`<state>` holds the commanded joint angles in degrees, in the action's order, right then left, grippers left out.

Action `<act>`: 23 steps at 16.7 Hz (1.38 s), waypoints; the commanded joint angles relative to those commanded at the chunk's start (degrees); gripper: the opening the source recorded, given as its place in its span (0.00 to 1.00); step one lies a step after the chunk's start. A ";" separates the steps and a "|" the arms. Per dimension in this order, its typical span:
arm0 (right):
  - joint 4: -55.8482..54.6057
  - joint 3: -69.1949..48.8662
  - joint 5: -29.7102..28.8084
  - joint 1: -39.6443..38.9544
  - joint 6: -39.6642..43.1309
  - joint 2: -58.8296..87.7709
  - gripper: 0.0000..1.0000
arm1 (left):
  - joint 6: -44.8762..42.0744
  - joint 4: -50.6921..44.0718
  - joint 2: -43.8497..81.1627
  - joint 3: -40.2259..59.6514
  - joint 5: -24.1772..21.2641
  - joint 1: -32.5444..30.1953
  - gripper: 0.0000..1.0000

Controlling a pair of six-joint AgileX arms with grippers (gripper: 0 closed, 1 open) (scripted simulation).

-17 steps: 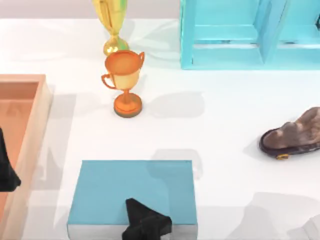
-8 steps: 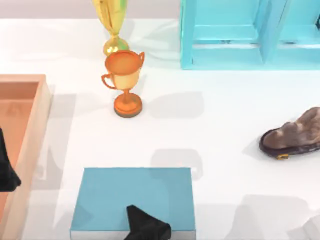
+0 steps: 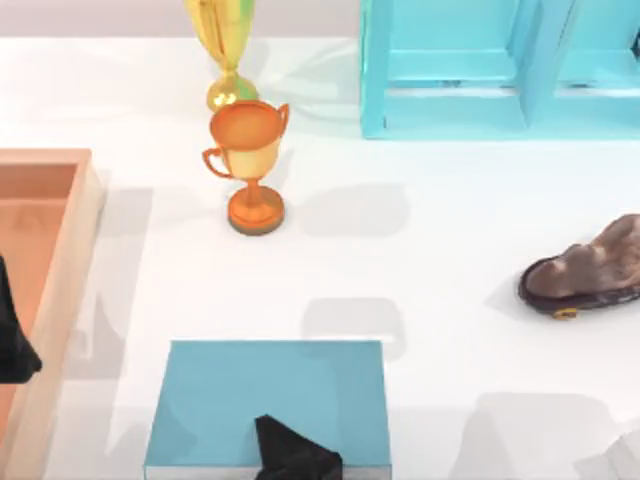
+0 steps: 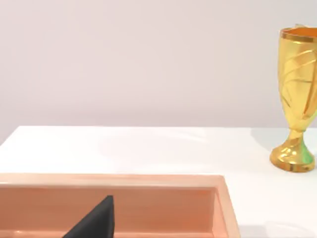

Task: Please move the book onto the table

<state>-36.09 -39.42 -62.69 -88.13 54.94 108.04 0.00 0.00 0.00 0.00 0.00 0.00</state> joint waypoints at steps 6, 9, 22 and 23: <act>0.00 0.00 0.00 0.00 0.00 0.00 0.60 | 0.00 0.00 0.00 0.00 0.00 0.00 1.00; 0.00 0.00 0.00 0.00 0.00 0.00 0.83 | 0.00 0.00 0.00 0.00 0.00 0.00 1.00; 0.74 -0.22 0.03 -0.72 -0.76 0.25 1.00 | 0.00 0.00 0.00 0.00 0.00 0.00 1.00; 1.98 -0.69 0.03 -1.87 -1.96 0.52 1.00 | 0.00 0.00 0.00 0.00 0.00 0.00 1.00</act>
<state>-34.11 -40.11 -62.66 -90.00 52.98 108.56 0.00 0.00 0.00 0.00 0.00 0.00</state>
